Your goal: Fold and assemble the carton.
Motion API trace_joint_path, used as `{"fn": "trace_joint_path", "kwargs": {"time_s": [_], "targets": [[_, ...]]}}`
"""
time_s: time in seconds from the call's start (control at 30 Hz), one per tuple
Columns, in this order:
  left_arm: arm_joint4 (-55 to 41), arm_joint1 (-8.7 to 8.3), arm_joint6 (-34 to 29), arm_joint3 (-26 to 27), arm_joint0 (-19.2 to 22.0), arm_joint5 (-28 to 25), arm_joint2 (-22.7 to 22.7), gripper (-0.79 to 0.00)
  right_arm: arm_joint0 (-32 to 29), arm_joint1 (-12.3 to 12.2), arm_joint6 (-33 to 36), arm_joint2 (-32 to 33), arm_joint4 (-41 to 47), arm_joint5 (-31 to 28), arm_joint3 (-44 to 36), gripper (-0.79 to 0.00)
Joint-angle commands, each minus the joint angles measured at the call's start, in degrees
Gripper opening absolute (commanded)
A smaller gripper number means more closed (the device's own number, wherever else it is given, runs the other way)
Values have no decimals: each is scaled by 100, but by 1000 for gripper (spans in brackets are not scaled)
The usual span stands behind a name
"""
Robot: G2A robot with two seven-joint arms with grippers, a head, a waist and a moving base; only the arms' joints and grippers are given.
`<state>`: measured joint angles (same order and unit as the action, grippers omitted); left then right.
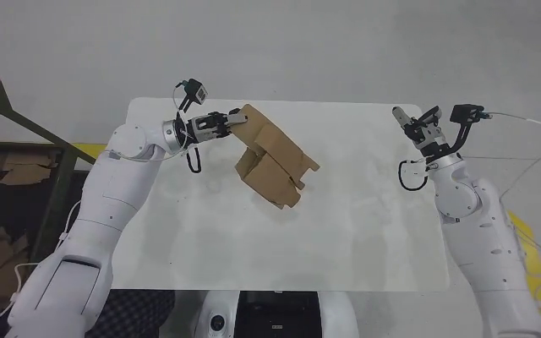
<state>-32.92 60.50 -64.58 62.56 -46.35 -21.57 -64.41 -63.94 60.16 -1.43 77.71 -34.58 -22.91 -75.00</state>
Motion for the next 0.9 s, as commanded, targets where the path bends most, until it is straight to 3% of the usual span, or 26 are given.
{"fn": "trace_joint_path", "kwargs": {"time_s": [0.0,0.57,0.87], "targets": [[0,0,0,0,0,0,0,-785,0,0,0,0,0,0,0,0],[0,0,0,0,0,0,0,-785,-79,13,28,-17,-5,45,-92,0],[0,0,0,0,0,0,0,-785,-347,35,283,-168,-42,-551,-522,0]]}}
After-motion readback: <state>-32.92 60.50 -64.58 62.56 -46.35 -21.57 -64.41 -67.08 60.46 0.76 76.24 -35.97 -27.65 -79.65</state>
